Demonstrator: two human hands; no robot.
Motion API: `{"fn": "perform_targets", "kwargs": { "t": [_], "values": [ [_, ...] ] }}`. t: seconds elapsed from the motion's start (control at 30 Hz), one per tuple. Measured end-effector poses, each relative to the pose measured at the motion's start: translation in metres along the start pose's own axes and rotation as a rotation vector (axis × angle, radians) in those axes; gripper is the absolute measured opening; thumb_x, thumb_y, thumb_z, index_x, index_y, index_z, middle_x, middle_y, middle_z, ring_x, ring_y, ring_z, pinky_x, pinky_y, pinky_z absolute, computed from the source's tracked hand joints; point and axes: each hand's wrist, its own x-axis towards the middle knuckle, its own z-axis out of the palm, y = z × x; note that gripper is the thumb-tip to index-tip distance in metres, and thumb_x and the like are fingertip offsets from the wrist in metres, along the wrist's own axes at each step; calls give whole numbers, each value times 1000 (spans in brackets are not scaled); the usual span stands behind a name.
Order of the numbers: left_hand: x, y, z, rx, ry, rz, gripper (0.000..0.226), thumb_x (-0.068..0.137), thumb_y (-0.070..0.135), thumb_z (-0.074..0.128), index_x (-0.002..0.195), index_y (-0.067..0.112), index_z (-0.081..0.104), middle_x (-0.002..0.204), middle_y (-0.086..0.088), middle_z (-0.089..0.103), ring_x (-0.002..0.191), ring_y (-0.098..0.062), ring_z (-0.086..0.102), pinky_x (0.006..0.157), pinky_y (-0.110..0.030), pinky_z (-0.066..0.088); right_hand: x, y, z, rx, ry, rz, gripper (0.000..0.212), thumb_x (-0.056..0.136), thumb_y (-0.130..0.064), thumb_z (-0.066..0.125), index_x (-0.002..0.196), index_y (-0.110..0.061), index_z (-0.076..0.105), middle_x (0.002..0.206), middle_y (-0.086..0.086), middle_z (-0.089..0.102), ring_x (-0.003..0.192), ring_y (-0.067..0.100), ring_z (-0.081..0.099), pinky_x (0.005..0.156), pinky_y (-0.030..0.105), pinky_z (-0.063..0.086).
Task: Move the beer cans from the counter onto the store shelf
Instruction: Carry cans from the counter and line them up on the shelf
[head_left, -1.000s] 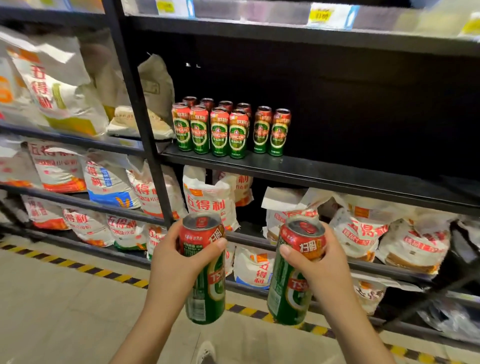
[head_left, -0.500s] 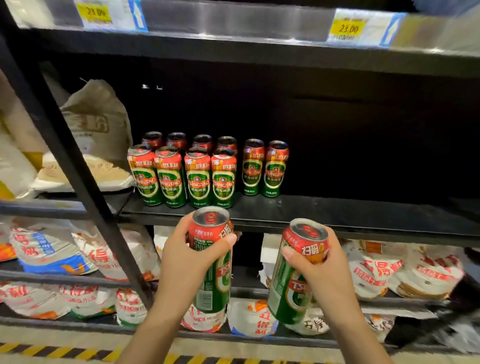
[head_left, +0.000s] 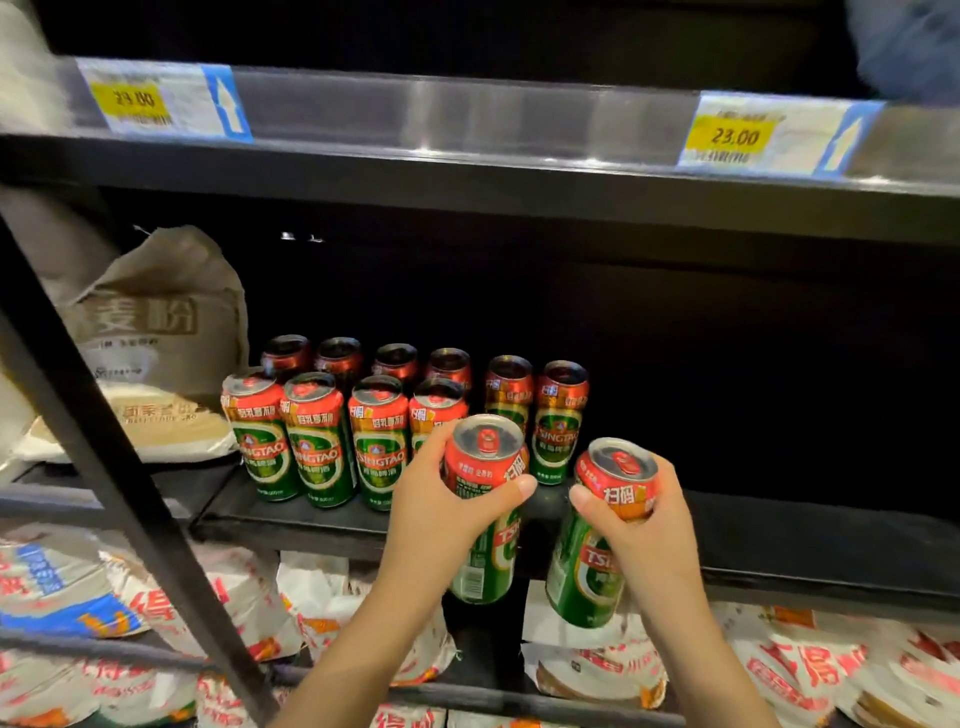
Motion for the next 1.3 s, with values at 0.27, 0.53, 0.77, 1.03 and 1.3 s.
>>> {"fn": "perform_targets", "kwargs": {
  "t": [0.27, 0.53, 0.77, 1.03, 1.3],
  "values": [
    [38, -12, 29, 107, -8, -1, 61, 63, 32, 84, 113, 32, 48, 102, 18, 59, 89, 7, 58, 66, -5, 46, 42, 26, 4, 47, -76, -20, 59, 72, -14, 79, 117, -30, 45, 109, -12, 57, 95, -3, 59, 69, 9, 49],
    [64, -24, 48, 145, 15, -3, 61, 63, 34, 83, 112, 32, 46, 102, 18, 59, 90, 6, 58, 65, -4, 45, 71, 40, 11, 51, -132, -18, 63, 72, -17, 80, 123, -22, 43, 113, -6, 57, 101, 9, 59, 75, 19, 50],
    [78, -33, 54, 186, 18, -30, 57, 63, 34, 84, 106, 28, 47, 98, 15, 59, 88, 4, 58, 67, -9, 46, 88, 50, 18, 63, -180, 31, 57, 73, -13, 78, 117, -21, 43, 109, -4, 59, 97, 7, 61, 69, 14, 52],
    [84, -45, 59, 182, -25, -66, 58, 62, 34, 84, 105, 25, 47, 97, 13, 61, 85, 4, 60, 67, -9, 48, 94, 59, 18, 62, -192, 76, 51, 72, -11, 78, 111, -12, 45, 103, 0, 60, 90, 6, 61, 65, 10, 50],
    [80, -48, 54, 58, -103, -68, 52, 68, 26, 82, 107, 28, 48, 98, 11, 65, 87, 5, 63, 72, -12, 50, 95, 62, 22, 88, -202, 85, 65, 65, -7, 82, 116, -15, 43, 103, -2, 61, 87, 5, 64, 63, 10, 50]
  ]
}}
